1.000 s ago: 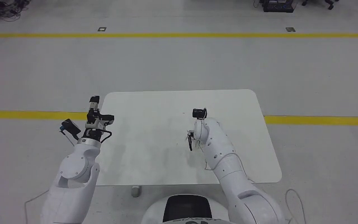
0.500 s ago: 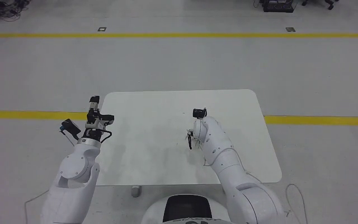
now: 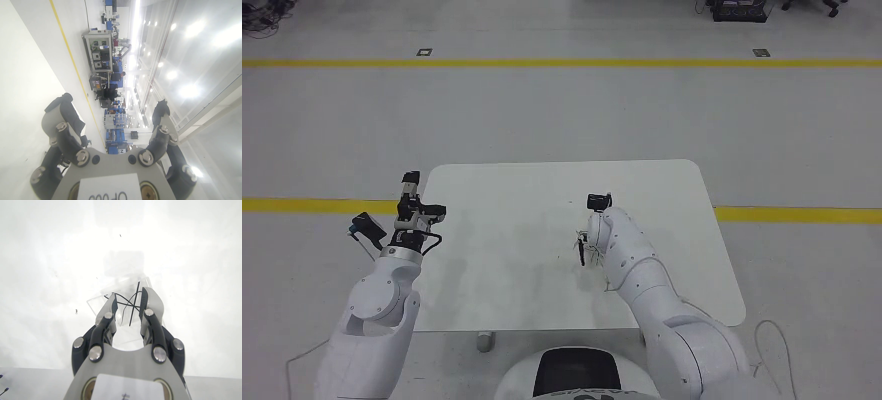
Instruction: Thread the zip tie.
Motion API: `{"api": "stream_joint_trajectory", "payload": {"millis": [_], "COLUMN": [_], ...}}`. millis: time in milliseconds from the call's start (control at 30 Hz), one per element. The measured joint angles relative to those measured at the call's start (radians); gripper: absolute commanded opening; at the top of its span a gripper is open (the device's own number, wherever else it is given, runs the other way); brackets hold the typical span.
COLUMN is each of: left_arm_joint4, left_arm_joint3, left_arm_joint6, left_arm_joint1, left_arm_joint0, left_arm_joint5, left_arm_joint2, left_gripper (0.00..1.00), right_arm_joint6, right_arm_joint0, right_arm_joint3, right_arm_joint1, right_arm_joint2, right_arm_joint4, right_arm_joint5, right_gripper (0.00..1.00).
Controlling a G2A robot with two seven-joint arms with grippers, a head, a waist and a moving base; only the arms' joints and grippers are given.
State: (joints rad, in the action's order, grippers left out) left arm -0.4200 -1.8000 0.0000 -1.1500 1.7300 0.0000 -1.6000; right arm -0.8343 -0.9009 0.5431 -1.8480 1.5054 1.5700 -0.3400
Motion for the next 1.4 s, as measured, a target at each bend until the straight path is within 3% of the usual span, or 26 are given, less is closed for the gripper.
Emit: {"api": "stream_joint_trajectory", "payload": {"millis": [600, 867, 1133, 1300, 1400], "left_arm_joint4": [0.0, 0.0, 0.0, 0.0, 0.0], "left_arm_joint3": [0.0, 0.0, 0.0, 0.0, 0.0], "left_arm_joint6": [0.0, 0.0, 0.0, 0.0, 0.0], "left_arm_joint1": [0.0, 0.0, 0.0, 0.0, 0.0], "left_arm_joint0": [0.0, 0.0, 0.0, 0.0, 0.0], "left_arm_joint5": [0.0, 0.0, 0.0, 0.0, 0.0], "left_arm_joint2": [0.0, 0.0, 0.0, 0.0, 0.0], "left_gripper": [1.0, 1.0, 1.0, 1.0, 1.0], "right_arm_joint6": [0.06, 0.08, 0.095, 0.102, 0.104], "right_arm_joint0": [0.072, 0.098, 0.114, 0.12, 0.125], "right_arm_joint3": [-0.143, -0.19, -0.219, -0.233, -0.242], "right_arm_joint1": [-0.001, -0.005, -0.006, -0.006, -0.006], "right_arm_joint2": [0.035, 0.047, 0.057, 0.059, 0.058], "right_arm_joint4": [0.0, 0.0, 0.0, 0.0, 0.0], "right_arm_joint5": [0.0, 0.0, 0.0, 0.0, 0.0], "right_gripper": [0.24, 0.11, 0.05, 0.05, 0.1]}}
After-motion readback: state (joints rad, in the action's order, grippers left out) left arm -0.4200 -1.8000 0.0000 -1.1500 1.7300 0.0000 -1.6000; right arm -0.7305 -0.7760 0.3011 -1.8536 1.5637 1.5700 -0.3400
